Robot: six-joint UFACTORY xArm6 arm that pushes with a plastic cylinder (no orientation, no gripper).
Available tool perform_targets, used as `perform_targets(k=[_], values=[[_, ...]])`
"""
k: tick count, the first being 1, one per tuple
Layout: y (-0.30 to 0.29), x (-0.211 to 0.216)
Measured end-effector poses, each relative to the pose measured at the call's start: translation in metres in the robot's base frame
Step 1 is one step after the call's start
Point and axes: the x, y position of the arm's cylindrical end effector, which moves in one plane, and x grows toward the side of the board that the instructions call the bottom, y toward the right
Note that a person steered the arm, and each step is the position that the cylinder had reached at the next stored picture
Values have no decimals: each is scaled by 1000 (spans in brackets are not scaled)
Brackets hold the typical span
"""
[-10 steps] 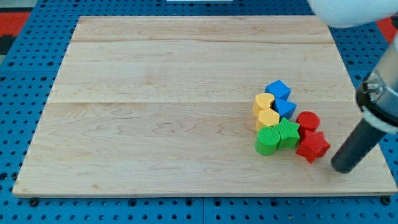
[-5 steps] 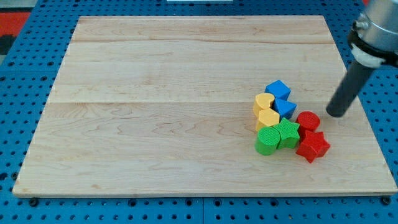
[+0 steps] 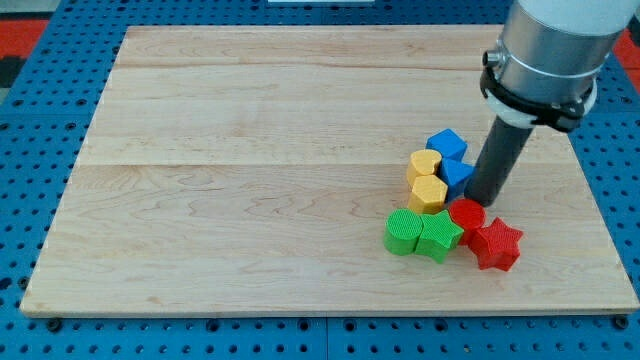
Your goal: Separate the blue blocks from the group of blocks
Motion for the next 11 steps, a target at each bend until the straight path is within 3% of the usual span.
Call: perform_targets(k=[2,3,4,5,6,8,11], values=[[0,-83],[45,-65],[58,-4],[7,18],[-36,-16],[-63,-81],[-90,-22]])
